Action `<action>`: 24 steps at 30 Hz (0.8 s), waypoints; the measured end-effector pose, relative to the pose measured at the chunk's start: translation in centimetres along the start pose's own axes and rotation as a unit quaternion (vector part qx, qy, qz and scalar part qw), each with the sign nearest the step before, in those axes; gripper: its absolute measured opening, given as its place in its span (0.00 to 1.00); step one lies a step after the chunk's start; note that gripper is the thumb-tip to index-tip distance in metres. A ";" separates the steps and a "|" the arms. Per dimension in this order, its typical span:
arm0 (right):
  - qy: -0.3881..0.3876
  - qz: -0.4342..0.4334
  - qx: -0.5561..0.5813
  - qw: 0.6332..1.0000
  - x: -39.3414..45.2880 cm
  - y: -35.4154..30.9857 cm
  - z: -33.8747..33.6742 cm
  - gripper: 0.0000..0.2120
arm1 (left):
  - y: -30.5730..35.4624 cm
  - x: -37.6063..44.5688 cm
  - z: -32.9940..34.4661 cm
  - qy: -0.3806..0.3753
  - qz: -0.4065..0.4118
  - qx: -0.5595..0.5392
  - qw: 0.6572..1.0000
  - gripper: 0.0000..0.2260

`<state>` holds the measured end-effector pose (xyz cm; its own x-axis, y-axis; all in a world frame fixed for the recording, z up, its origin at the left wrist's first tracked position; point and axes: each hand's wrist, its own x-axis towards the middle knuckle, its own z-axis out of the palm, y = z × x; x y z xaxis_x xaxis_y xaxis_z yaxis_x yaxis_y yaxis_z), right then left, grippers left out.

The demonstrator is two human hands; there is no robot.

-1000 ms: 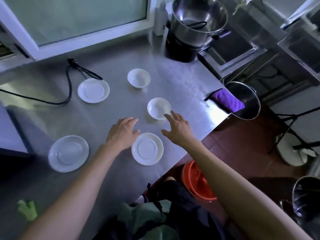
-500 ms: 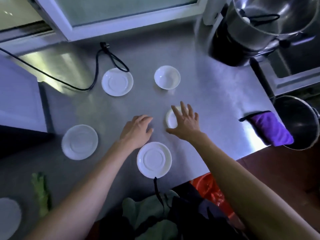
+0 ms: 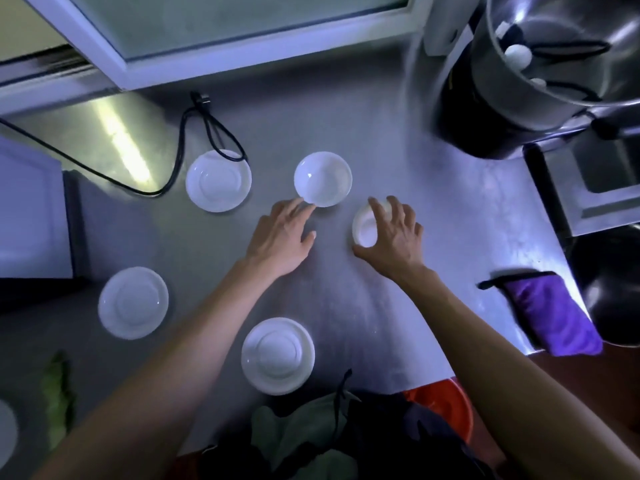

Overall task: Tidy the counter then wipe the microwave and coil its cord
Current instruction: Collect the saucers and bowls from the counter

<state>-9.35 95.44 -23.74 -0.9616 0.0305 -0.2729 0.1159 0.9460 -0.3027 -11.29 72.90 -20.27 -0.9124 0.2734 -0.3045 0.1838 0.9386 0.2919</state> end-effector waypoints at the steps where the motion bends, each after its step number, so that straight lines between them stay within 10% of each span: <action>1: 0.004 0.001 0.002 1.000 0.7 0.4 -0.3 0.46 | 0.3 0.9 -0.2 0.002 0.003 0.008 1.000 0.24; 24: 0.032 -0.032 0.028 0.999 9.4 2.0 -0.5 0.44 | 2.7 12.2 0.5 -0.027 -0.004 0.085 0.996 0.41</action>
<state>-18.30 97.75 -26.44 -0.9812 -0.0078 -0.1931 0.0652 0.9273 -0.3687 -21.75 78.85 -23.69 -0.8936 0.2729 -0.3565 0.2407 0.9615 0.1328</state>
